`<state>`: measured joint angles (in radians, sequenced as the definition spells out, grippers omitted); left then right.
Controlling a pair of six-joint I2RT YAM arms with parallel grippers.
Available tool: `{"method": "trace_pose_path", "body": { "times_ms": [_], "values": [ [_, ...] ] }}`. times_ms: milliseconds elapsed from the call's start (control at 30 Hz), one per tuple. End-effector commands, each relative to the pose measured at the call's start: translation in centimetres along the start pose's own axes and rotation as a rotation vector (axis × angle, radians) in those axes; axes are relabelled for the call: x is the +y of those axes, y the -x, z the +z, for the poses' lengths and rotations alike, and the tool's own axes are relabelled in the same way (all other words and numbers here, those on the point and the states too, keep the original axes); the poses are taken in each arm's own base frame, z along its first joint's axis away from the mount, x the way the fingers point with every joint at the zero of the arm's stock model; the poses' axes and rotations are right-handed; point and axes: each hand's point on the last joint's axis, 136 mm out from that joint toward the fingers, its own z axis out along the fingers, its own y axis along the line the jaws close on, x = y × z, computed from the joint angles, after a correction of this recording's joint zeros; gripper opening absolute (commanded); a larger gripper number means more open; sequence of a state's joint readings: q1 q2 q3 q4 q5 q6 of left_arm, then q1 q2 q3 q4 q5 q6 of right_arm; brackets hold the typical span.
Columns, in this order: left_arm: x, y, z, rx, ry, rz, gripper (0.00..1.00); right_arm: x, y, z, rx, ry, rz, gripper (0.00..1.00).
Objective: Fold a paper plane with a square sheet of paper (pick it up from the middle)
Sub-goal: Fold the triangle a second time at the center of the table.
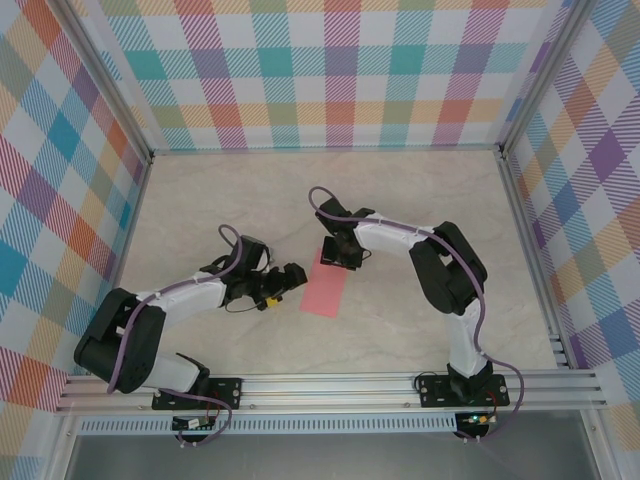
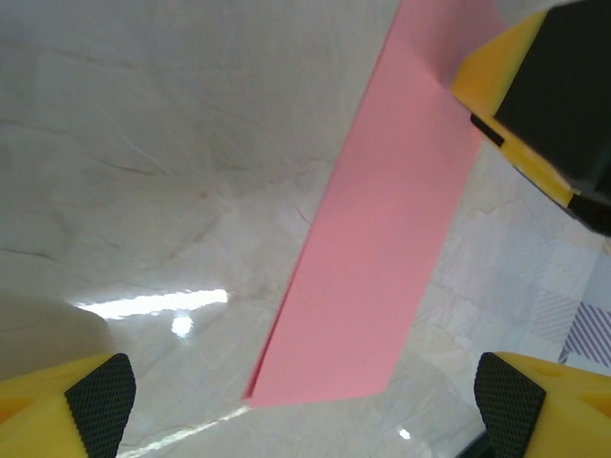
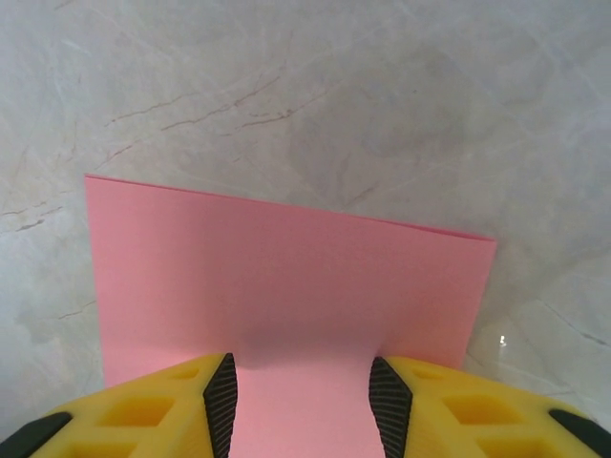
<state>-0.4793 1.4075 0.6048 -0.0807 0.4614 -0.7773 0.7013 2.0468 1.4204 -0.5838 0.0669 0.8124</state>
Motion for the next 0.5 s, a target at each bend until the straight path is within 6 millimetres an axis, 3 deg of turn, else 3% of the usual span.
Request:
{"method": "trace_pose_path", "body": {
  "times_ms": [0,467],
  "values": [
    [-1.4,-0.9,0.7,0.049,-0.061,-0.013,0.93,-3.1,-1.9,3.7,0.088,-0.044,0.067,0.45],
    [-2.4,-3.5,1.8,0.153,-0.040,0.012,0.90,-4.7,-2.6,4.7,0.139,-0.031,0.116,0.44]
  ]
}}
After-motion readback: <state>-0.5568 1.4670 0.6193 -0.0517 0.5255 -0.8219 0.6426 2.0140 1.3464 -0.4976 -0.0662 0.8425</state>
